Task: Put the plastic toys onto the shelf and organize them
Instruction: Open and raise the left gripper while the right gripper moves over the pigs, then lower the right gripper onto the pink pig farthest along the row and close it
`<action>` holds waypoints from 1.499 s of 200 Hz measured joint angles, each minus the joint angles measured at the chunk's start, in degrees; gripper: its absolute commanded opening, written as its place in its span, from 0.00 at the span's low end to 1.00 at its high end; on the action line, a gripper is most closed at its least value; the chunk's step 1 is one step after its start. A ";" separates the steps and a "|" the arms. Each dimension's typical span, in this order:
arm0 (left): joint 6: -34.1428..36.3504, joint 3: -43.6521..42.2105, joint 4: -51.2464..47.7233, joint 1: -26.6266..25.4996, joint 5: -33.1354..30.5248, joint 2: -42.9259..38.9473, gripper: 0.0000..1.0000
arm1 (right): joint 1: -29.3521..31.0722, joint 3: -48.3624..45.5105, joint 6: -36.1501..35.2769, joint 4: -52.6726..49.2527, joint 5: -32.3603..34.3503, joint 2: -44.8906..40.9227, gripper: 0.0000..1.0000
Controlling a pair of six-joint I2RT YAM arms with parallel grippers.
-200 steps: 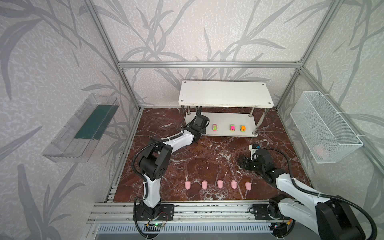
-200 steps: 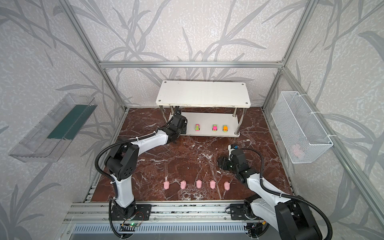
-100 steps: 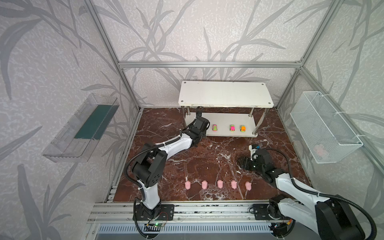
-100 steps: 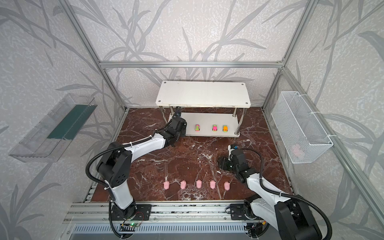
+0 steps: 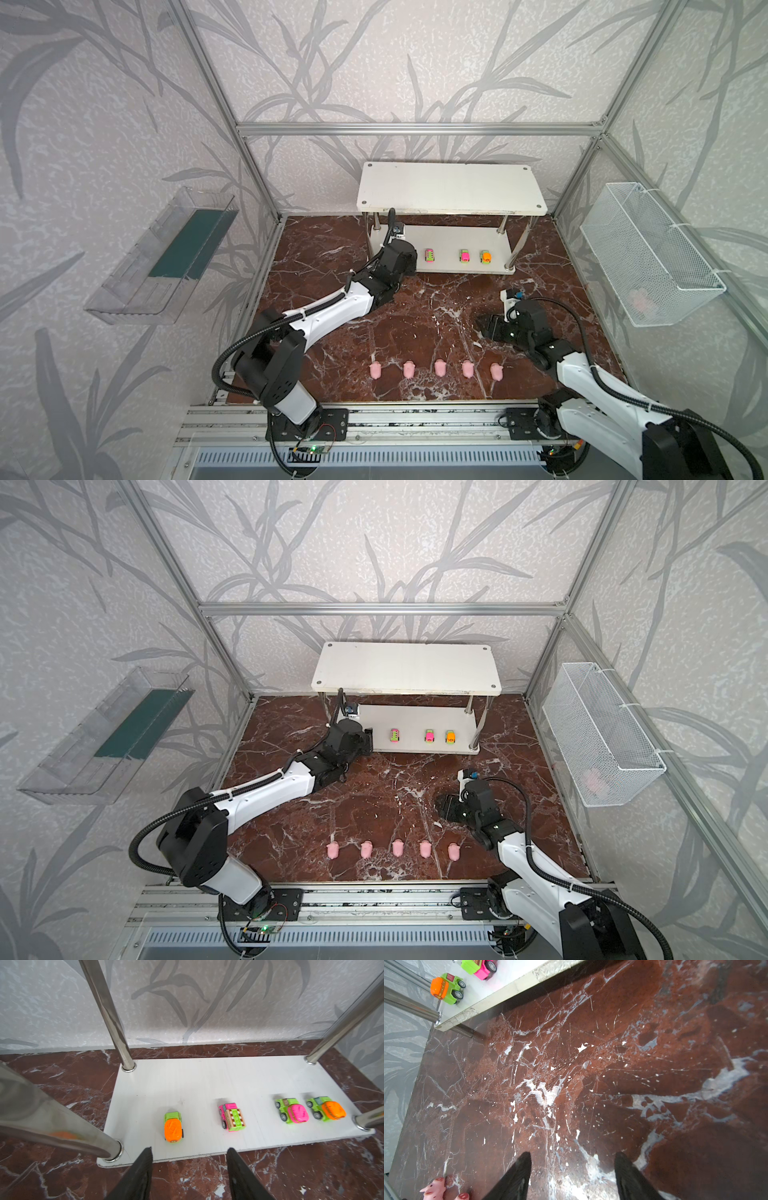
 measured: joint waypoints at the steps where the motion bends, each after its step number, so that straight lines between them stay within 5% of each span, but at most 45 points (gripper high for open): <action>1: -0.07 -0.17 0.07 -0.02 0.04 -0.09 0.56 | 0.00 0.00 0.00 -0.15 0.00 -0.15 0.65; 80: -0.92 -10.78 0.37 -4.39 -0.24 -15.06 0.57 | 0.94 6.56 -0.17 -26.64 0.28 -19.78 0.66; 122: -0.92 -15.32 1.66 -4.31 -1.64 -21.81 0.57 | 12.02 6.64 7.13 -40.24 3.74 -25.22 0.67; 194: -1.27 -19.87 5.51 -3.52 -0.70 -22.45 0.58 | 30.80 6.80 20.24 -47.10 17.68 -14.10 0.61; 300: -4.28 -22.62 9.77 0.24 3.56 -22.08 0.58 | 33.22 5.99 24.09 -41.05 22.53 -5.31 0.53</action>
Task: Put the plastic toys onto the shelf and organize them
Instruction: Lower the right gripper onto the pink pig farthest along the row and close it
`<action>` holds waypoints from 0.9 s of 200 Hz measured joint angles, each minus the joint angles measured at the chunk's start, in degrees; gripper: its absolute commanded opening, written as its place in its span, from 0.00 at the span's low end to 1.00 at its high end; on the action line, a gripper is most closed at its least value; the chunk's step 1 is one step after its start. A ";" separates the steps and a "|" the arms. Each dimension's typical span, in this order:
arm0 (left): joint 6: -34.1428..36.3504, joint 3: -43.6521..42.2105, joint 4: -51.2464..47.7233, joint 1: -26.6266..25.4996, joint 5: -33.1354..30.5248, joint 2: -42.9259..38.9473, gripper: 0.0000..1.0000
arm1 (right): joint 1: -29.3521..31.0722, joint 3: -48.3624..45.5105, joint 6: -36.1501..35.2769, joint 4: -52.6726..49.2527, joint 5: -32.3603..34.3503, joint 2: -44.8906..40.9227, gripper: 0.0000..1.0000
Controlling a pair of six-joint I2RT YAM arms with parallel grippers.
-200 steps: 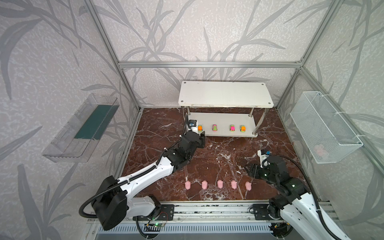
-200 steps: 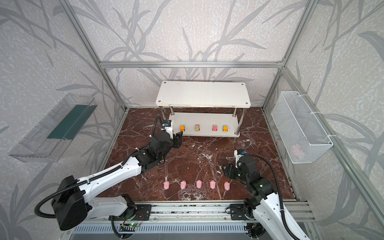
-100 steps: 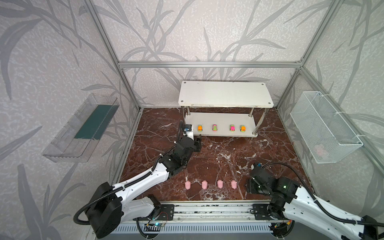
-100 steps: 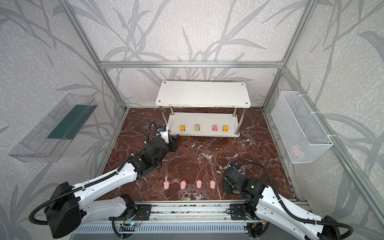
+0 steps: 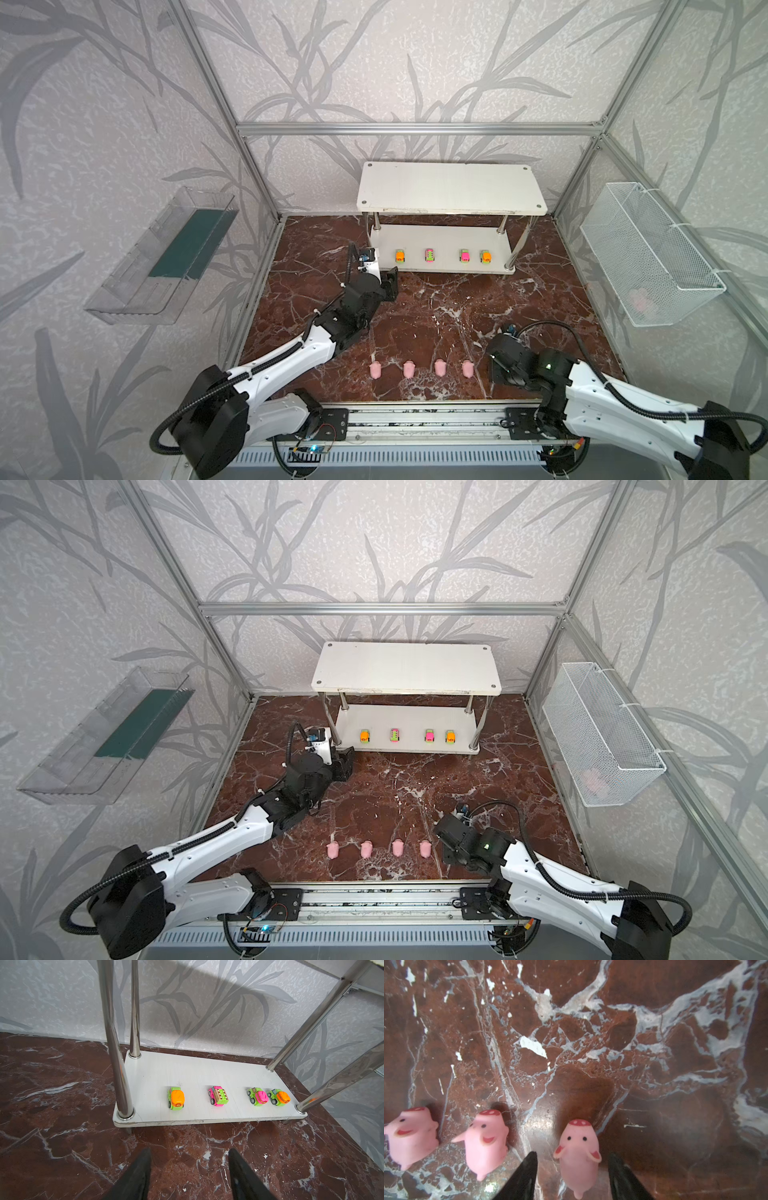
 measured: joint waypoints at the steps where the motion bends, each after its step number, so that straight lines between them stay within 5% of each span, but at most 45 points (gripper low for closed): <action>1: 0.00 0.00 0.00 0.02 0.02 0.02 0.58 | 0.00 -0.02 0.02 0.02 0.00 0.02 0.53; 103: -0.59 0.09 0.72 0.22 2.40 3.87 0.58 | 0.00 -2.60 0.48 2.38 1.20 2.45 0.47; 180: -1.29 0.42 0.85 0.55 2.64 4.35 0.58 | 0.00 -3.04 0.90 3.15 1.49 2.23 0.30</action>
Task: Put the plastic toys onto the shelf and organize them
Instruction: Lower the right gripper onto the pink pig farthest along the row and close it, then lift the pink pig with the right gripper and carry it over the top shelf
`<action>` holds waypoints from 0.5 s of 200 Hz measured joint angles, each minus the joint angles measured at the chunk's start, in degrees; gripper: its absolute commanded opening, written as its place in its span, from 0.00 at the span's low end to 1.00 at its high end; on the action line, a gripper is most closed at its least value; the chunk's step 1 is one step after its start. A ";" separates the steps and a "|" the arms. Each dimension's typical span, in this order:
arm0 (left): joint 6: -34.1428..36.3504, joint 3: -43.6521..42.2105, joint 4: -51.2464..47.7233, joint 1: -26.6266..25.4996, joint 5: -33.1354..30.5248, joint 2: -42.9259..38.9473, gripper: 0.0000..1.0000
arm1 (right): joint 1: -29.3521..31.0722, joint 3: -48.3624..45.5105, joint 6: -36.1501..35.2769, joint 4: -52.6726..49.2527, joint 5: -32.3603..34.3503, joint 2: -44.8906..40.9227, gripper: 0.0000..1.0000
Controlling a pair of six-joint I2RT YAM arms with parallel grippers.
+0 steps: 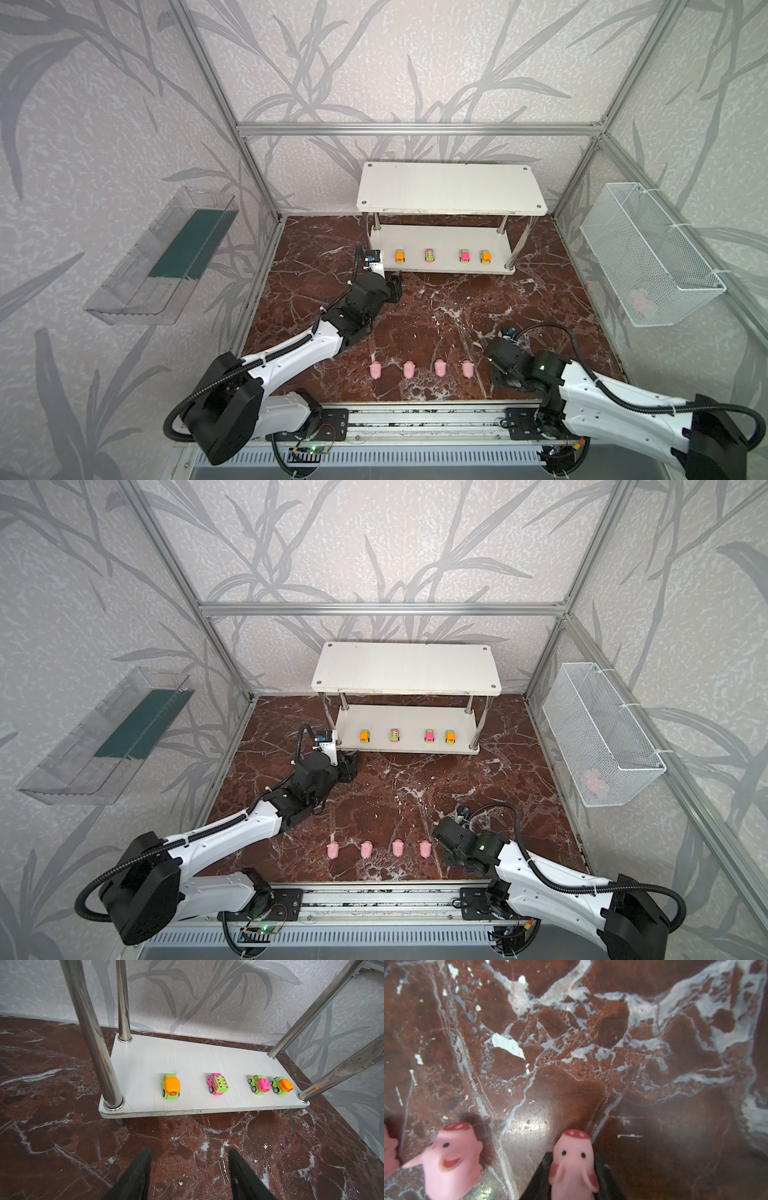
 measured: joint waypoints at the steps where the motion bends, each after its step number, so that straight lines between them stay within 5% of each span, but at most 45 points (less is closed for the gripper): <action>1: -0.02 0.00 0.02 0.00 0.00 0.00 0.58 | 0.00 0.00 0.00 -0.02 0.00 0.00 0.30; 43: -0.09 0.00 0.04 0.20 0.00 0.13 0.58 | 0.00 5.64 -1.03 -6.01 0.68 -1.29 0.30; 100: -0.20 0.04 -0.09 0.96 0.48 0.13 0.58 | -1.66 37.86 -10.54 -16.81 5.11 7.74 0.30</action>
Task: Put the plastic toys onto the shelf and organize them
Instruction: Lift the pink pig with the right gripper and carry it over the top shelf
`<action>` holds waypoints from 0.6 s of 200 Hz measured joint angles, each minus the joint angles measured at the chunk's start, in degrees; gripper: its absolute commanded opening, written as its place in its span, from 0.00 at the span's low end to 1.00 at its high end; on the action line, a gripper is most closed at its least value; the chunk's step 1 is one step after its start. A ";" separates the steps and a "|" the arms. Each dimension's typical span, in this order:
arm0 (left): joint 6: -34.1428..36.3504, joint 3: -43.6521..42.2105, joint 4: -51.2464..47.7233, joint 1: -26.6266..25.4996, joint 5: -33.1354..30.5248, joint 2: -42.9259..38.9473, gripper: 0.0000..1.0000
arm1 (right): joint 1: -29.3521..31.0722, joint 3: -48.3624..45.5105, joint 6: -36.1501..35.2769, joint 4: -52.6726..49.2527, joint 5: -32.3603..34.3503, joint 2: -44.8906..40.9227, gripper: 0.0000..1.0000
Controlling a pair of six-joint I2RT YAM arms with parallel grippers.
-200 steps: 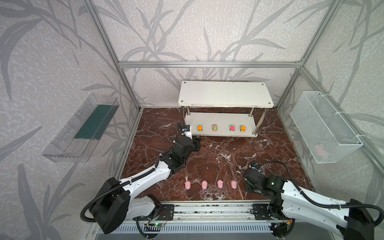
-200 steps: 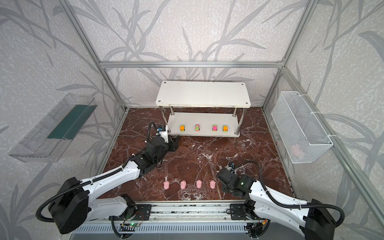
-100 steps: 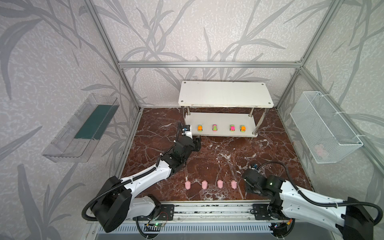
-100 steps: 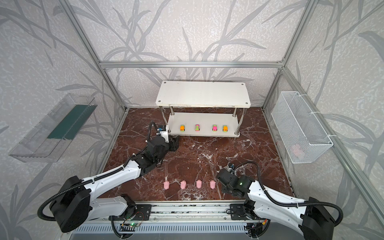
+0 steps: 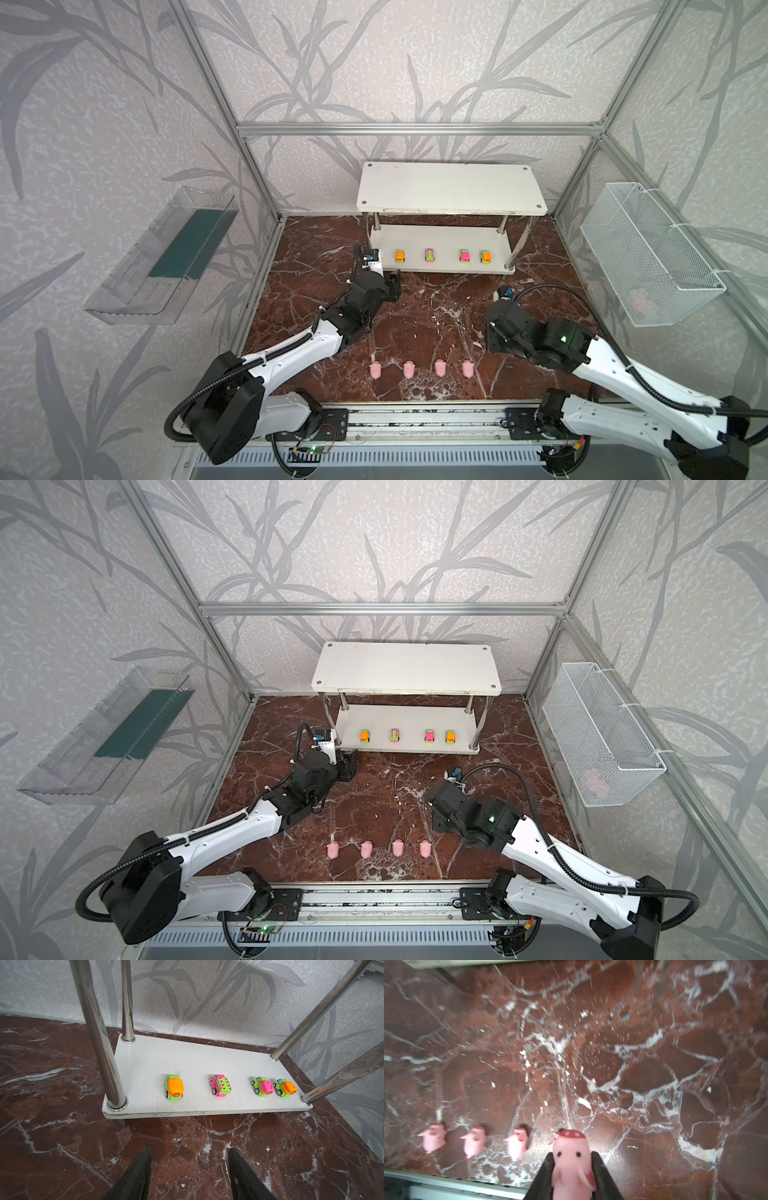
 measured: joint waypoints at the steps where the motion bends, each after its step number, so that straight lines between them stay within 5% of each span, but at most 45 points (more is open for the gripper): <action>1: 0.00 0.00 0.00 0.00 0.02 0.00 0.58 | -0.11 0.44 -0.28 -0.11 0.00 0.17 0.30; 66: -1.20 0.26 0.09 0.37 1.88 0.35 0.58 | -21.00 43.45 -20.57 -6.60 -3.23 18.18 0.32; 120: -2.60 0.17 1.33 0.37 2.89 1.77 0.57 | -33.68 62.31 -28.39 -7.52 -10.16 31.58 0.32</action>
